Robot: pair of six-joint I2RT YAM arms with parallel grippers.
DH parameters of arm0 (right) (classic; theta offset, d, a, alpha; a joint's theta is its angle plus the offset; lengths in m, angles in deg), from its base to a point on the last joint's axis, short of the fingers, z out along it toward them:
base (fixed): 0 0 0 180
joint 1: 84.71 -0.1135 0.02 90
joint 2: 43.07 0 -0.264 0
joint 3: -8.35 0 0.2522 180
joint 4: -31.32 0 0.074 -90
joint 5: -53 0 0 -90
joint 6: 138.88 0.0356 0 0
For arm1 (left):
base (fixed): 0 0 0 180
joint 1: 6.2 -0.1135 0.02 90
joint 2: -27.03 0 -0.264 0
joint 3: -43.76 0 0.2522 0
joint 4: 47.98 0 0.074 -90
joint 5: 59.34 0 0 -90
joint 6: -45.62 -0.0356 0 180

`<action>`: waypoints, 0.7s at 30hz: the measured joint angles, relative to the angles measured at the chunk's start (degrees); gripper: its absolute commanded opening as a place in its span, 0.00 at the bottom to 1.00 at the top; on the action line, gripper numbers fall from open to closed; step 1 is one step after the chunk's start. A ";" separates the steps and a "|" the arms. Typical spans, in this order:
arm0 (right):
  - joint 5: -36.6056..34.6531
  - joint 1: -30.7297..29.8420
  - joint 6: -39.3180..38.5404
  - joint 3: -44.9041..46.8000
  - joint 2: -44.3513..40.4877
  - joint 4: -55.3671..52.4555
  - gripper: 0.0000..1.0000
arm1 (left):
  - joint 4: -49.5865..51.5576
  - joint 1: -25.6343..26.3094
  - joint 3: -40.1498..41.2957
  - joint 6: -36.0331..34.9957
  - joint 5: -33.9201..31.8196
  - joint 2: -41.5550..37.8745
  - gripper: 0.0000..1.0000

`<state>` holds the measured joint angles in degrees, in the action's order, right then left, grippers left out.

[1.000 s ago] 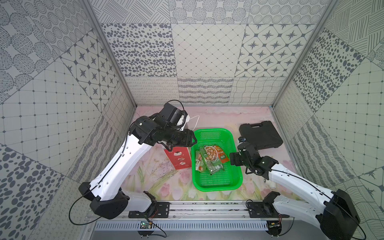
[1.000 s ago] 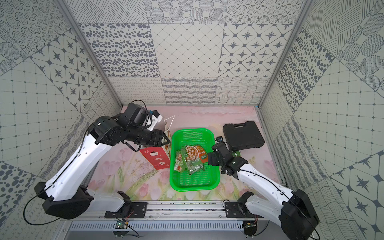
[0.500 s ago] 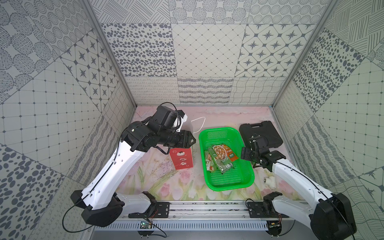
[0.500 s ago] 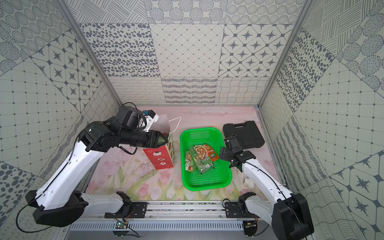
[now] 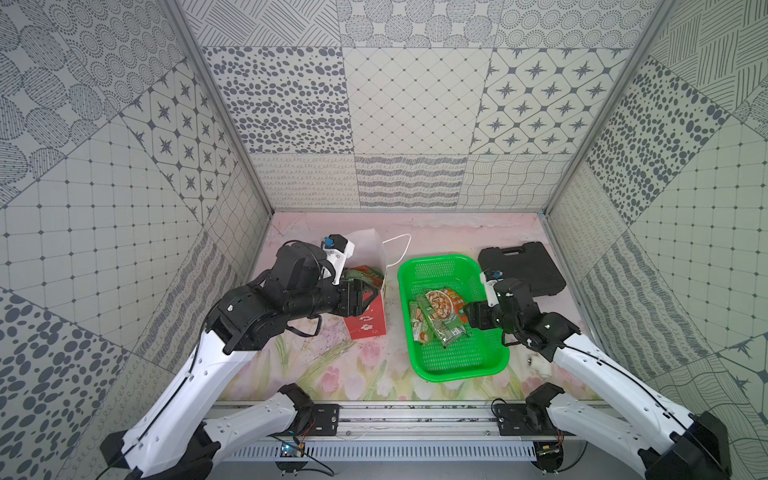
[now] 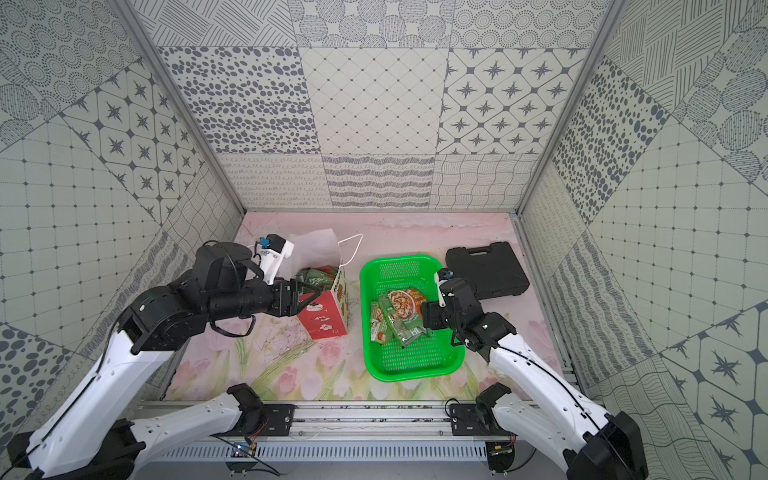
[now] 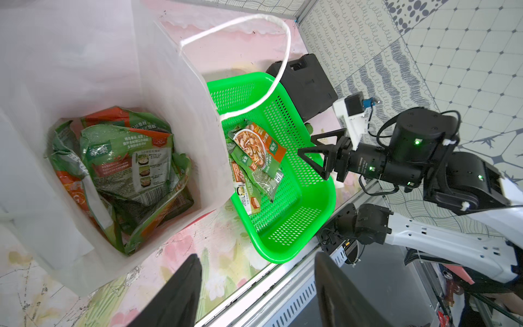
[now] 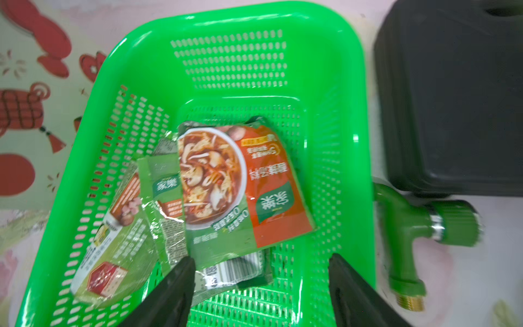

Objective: Place the condiment packets inside the bag
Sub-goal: Pick up the condiment packet from the storage box.

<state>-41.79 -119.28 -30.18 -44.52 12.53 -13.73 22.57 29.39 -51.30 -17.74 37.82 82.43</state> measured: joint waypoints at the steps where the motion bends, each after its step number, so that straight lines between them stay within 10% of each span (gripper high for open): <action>1: -0.59 -2.23 -0.50 -0.13 1.73 0.09 0.74 | -0.92 0.00 1.22 -0.20 -0.44 -1.31 0.71; 21: -14.08 -15.65 -4.33 -10.12 26.25 -1.40 0.63 | -9.64 0.00 14.88 -7.39 -17.33 -15.93 0.77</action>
<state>-55.87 -134.93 -34.51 -54.64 38.78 -15.12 12.93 29.39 -36.41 -25.13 20.49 66.50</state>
